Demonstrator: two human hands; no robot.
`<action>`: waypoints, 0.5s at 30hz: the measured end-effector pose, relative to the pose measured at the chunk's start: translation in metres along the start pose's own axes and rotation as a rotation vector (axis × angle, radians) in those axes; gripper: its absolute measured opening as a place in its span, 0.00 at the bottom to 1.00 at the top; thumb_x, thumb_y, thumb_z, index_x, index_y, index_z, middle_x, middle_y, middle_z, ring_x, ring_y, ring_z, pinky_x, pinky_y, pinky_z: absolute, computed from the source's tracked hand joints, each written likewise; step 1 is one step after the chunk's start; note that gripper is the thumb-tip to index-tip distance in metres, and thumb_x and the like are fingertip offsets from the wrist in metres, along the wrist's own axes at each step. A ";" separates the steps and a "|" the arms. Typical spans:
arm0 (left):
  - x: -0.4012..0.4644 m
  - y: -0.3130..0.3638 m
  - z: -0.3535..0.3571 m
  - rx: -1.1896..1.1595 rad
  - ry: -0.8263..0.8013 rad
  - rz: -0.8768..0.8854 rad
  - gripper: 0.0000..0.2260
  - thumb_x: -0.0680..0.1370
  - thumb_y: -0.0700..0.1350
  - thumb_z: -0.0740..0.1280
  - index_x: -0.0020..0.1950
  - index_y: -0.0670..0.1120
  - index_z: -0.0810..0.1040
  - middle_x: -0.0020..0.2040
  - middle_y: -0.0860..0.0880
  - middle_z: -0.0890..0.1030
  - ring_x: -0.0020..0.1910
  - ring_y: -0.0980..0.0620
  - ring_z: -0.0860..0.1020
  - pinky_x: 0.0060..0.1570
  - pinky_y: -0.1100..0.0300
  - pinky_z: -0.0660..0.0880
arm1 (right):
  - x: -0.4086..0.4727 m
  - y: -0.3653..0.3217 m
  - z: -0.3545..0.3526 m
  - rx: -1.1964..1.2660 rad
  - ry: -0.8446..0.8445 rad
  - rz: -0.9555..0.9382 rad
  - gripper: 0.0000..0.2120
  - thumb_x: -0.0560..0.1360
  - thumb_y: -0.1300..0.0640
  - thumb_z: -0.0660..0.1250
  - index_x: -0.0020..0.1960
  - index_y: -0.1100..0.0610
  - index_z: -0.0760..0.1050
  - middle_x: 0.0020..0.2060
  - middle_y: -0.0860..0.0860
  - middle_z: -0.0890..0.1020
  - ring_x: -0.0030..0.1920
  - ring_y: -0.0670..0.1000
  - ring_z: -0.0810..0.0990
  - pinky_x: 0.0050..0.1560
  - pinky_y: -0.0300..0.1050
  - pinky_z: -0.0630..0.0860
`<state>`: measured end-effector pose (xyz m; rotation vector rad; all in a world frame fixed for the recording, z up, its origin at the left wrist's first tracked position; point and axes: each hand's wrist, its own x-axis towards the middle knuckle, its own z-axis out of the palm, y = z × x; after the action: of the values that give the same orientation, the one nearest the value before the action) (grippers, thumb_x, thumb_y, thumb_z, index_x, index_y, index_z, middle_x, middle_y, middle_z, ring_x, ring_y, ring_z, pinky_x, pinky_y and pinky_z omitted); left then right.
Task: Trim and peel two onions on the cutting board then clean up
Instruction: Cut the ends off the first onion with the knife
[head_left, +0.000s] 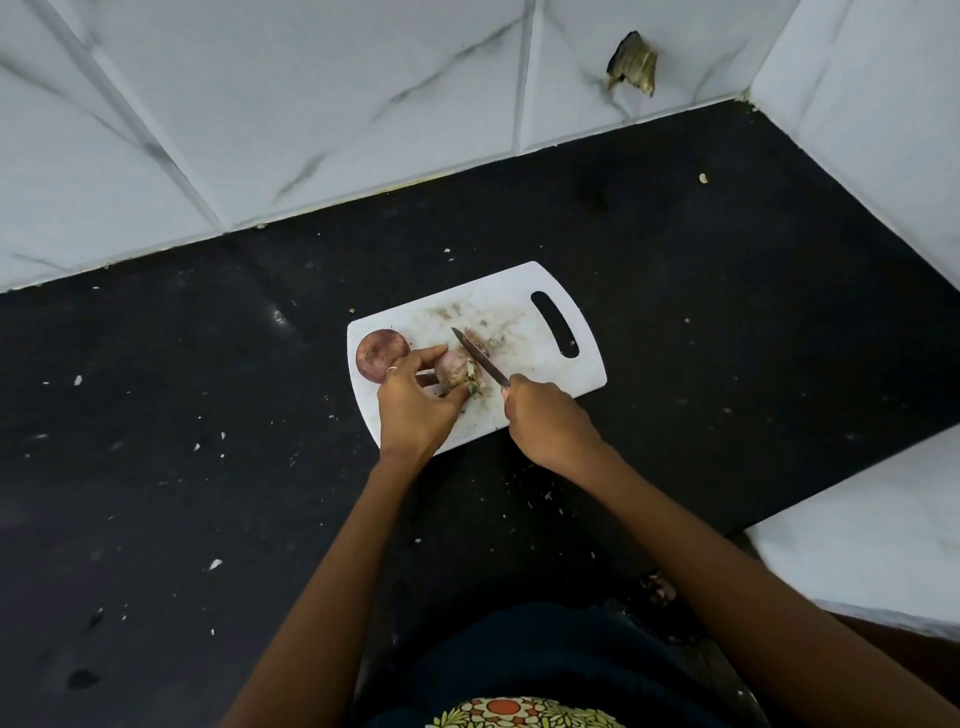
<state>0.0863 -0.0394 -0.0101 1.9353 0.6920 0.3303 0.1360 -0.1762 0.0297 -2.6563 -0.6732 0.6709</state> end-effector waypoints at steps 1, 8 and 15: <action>0.000 -0.001 0.000 -0.008 0.000 -0.001 0.20 0.70 0.34 0.76 0.61 0.39 0.78 0.56 0.44 0.81 0.44 0.64 0.76 0.40 0.80 0.70 | 0.002 -0.002 -0.001 0.001 -0.006 -0.001 0.07 0.81 0.61 0.53 0.55 0.60 0.69 0.38 0.52 0.71 0.38 0.55 0.71 0.38 0.47 0.66; 0.002 -0.001 -0.001 -0.008 -0.036 0.019 0.21 0.69 0.33 0.76 0.61 0.39 0.77 0.59 0.44 0.79 0.44 0.65 0.76 0.40 0.79 0.71 | 0.003 -0.001 -0.006 -0.033 -0.037 -0.013 0.08 0.81 0.60 0.53 0.54 0.61 0.69 0.36 0.52 0.71 0.38 0.55 0.70 0.38 0.47 0.65; 0.006 -0.006 0.000 -0.007 -0.038 0.043 0.21 0.69 0.33 0.76 0.61 0.39 0.78 0.58 0.45 0.80 0.44 0.64 0.76 0.41 0.77 0.73 | 0.009 -0.013 -0.006 -0.070 -0.041 0.008 0.10 0.79 0.64 0.54 0.58 0.62 0.69 0.50 0.59 0.78 0.50 0.61 0.78 0.41 0.48 0.67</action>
<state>0.0890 -0.0342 -0.0164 1.9470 0.6245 0.3214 0.1412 -0.1614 0.0365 -2.7169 -0.7094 0.7192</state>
